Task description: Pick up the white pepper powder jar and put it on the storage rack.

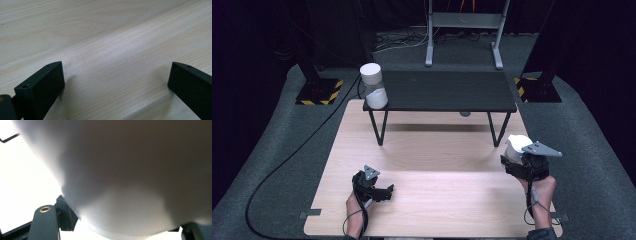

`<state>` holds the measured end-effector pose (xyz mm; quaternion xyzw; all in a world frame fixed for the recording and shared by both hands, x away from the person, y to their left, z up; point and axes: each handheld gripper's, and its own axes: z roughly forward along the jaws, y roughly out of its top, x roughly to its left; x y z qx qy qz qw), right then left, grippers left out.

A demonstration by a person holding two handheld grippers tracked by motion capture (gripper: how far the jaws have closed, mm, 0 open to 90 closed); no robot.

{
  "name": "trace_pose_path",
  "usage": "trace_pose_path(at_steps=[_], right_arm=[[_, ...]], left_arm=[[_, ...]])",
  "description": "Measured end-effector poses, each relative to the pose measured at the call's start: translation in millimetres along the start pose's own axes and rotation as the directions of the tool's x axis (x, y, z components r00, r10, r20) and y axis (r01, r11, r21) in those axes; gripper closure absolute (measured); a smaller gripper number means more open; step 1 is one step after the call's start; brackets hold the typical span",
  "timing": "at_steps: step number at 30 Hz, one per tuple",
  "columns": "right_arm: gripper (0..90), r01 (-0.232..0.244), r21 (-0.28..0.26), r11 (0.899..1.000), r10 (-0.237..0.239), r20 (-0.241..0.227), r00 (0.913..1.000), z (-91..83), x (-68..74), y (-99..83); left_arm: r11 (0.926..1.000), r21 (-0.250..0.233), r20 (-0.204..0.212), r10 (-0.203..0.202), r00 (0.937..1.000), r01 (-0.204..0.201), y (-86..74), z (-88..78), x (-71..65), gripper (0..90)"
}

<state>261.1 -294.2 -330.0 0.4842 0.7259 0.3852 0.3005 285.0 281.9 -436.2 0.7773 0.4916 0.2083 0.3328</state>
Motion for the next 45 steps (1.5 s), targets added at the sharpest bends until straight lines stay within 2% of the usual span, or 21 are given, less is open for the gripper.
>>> trace_pose_path(at_steps=[15, 45], right_arm=[[29.9, 0.025, -0.016, 1.0, -0.025, 0.009, 0.9996, -9.6, -4.5, 28.9], [29.9, 0.06, -0.022, 0.998, -0.06, 0.034, 0.9977, -15.5, -10.7, 65.2]], left_arm=[[1.0, 0.0, 0.0, 0.0, 1.0, 0.0, 0.0, 0.0, -0.1, 0.6], [1.0, -0.001, 0.0, 0.001, 1.0, -0.001, -0.1, -0.1, -0.2, 0.8]])
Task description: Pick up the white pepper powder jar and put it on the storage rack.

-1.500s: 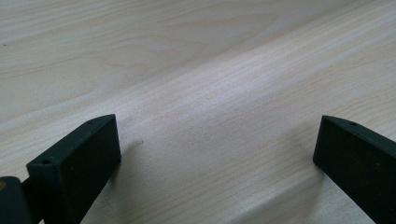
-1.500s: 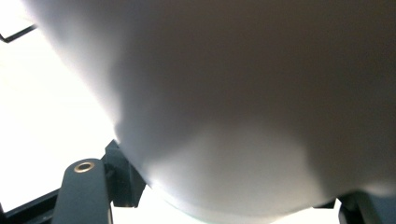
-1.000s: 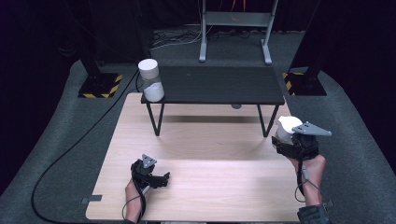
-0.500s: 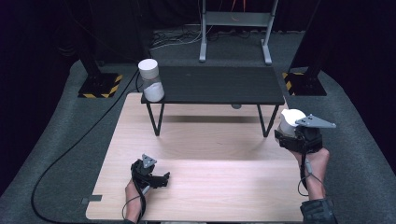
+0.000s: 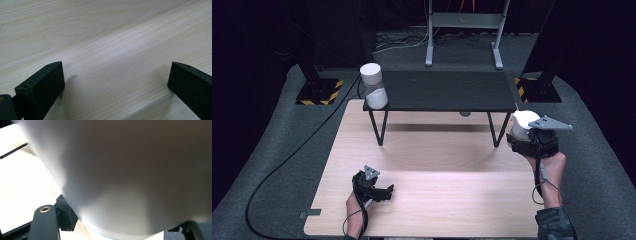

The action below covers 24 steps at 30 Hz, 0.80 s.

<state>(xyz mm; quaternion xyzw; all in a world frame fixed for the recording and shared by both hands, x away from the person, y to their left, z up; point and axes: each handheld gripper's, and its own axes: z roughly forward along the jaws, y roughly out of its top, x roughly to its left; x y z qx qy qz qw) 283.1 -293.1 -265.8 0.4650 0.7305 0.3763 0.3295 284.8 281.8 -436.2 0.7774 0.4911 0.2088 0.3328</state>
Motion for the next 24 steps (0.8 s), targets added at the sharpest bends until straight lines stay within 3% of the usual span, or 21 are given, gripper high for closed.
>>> trace_pose_path(at_steps=[24], right_arm=[[29.9, -0.003, 0.0, 1.0, 0.003, 0.013, 0.9999, 5.5, -11.8, 23.2]], left_arm=[[1.0, -0.002, 0.0, 0.0, 1.0, 0.0, -0.4, -0.2, -0.2, 1.3]])
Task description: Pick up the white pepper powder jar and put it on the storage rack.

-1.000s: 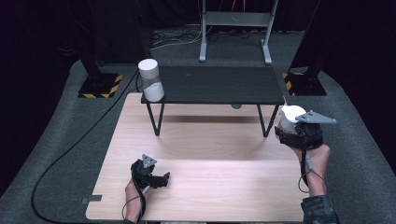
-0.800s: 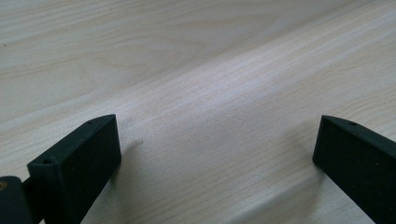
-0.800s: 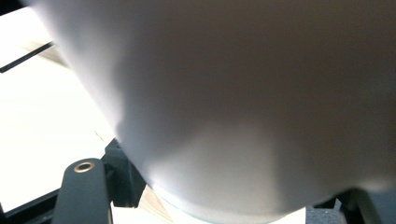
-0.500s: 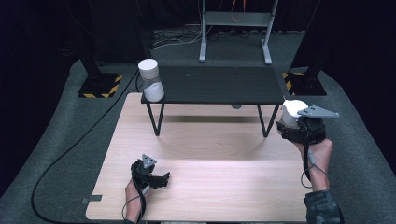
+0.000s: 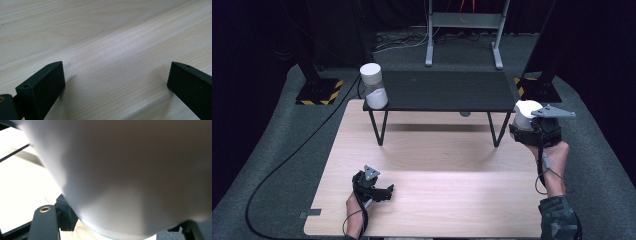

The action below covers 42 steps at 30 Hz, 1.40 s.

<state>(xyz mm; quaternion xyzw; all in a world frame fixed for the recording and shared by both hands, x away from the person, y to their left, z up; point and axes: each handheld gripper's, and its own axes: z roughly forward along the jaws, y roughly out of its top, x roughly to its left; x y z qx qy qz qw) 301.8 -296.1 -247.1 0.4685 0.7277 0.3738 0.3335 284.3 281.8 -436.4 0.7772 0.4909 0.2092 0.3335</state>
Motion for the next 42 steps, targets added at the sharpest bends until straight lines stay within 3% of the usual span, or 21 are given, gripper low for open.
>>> trace_pose_path(at_steps=[23, 42], right_arm=[[30.0, -0.007, -0.008, 1.0, 0.007, -0.078, 0.9969, 26.9, -14.1, 23.8], [30.1, -0.004, -0.038, 0.999, 0.001, -0.084, 0.9964, 36.2, -15.6, 52.7]], left_arm=[[1.0, 0.0, 0.002, 0.001, 1.0, -0.001, 0.0, 0.0, 0.4, 1.3], [1.0, -0.001, 0.006, 0.001, 1.0, -0.001, 0.0, 0.2, 1.0, 1.1]])
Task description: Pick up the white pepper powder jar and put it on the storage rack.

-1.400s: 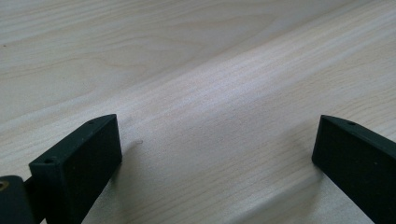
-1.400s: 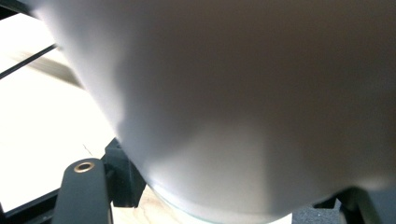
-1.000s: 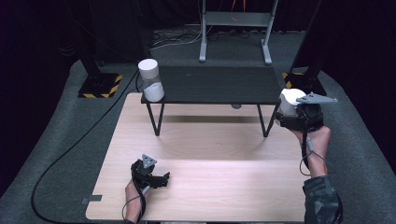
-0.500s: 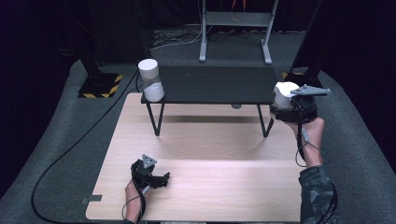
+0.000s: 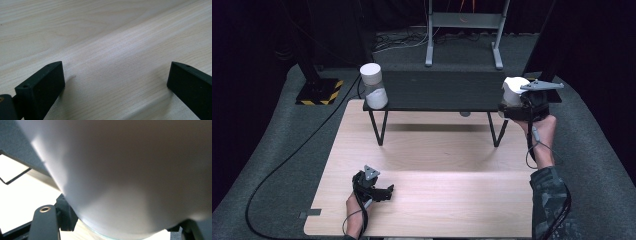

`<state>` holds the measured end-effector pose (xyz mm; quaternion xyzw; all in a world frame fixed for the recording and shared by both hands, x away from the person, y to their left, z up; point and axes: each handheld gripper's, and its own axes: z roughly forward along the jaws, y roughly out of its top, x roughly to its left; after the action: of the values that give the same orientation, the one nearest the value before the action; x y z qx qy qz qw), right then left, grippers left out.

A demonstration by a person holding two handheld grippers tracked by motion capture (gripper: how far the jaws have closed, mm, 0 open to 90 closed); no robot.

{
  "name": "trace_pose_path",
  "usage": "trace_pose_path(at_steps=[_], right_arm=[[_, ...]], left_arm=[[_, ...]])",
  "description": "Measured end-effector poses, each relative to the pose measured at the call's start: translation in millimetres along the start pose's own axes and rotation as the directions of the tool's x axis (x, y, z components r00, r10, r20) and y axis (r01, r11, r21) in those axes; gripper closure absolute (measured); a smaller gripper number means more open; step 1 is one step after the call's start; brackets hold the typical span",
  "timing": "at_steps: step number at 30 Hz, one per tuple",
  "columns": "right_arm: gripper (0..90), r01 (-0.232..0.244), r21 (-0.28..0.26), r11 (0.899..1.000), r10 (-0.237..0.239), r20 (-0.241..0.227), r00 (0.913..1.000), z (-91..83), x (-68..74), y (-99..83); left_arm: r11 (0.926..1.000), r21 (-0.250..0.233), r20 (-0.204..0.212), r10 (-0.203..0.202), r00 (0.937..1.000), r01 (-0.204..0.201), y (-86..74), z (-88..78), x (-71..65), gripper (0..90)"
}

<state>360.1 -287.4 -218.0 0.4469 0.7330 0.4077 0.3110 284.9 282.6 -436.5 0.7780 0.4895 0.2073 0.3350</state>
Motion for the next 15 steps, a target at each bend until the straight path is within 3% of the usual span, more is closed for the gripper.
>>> trace_pose_path(at_steps=[15], right_arm=[[30.1, -0.034, 0.0, 0.999, 0.034, -0.019, 0.9992, 18.0, -11.5, 14.5]], left_arm=[[1.0, 0.002, 0.002, 0.002, 1.0, -0.002, 0.5, -0.1, 0.4, 1.1]])
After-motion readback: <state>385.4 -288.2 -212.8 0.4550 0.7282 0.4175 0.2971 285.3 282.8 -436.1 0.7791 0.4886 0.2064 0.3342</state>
